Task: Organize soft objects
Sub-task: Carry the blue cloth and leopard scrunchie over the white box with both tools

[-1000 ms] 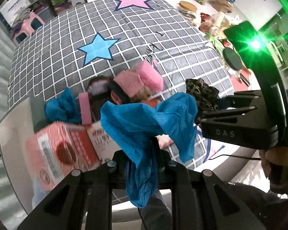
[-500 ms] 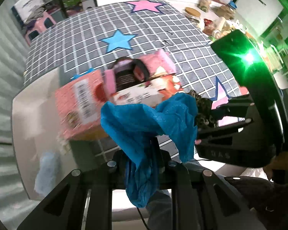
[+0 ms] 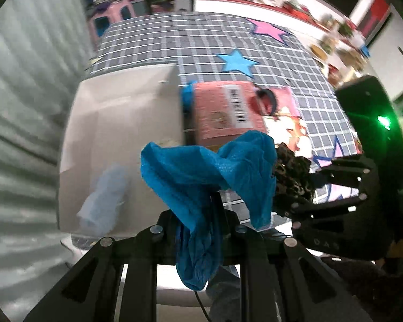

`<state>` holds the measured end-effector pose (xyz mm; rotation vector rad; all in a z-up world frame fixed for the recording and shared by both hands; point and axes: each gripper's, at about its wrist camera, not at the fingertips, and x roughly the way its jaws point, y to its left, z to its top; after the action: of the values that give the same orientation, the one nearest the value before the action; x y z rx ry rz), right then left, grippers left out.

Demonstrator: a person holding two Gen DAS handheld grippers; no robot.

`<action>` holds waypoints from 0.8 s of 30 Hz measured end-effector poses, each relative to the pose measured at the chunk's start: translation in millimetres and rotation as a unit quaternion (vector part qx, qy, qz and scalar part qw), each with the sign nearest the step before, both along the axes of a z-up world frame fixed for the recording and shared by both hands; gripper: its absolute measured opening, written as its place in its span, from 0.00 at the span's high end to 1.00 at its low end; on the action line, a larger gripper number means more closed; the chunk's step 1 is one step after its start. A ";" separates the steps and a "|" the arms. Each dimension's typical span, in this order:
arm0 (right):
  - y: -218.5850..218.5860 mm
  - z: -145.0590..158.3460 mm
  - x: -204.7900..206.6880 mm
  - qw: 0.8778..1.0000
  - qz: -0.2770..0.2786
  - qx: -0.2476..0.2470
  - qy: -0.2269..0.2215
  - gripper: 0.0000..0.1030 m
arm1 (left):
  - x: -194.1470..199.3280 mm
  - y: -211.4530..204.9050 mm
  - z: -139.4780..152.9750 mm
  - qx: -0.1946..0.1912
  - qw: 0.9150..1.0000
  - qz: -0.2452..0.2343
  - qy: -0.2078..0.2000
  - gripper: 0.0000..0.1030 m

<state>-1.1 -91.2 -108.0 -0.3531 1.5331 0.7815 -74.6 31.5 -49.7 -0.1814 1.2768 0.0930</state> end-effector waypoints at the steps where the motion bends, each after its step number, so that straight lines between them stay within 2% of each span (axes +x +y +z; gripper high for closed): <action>1: 9.2 2.2 -3.4 1.000 0.011 0.002 -0.003 0.60 | -1.6 4.0 -0.2 -0.001 1.000 0.007 0.000 0.80; 9: 66.9 17.7 -17.2 0.997 0.071 0.013 -0.016 0.60 | -22.3 57.4 -3.6 0.003 0.995 0.099 0.001 0.80; 14: 93.4 26.5 -12.0 0.996 0.089 0.024 -0.017 0.60 | -26.1 85.1 -6.0 0.007 0.991 0.136 0.003 0.80; 24: 148.0 49.7 16.3 0.994 0.087 0.051 -0.029 0.60 | 4.0 130.8 0.7 0.025 0.981 0.194 -0.011 0.80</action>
<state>15.2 56.8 -58.3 -0.4336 1.4150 0.9755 -70.6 162.3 -49.0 -0.3849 1.2016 0.4563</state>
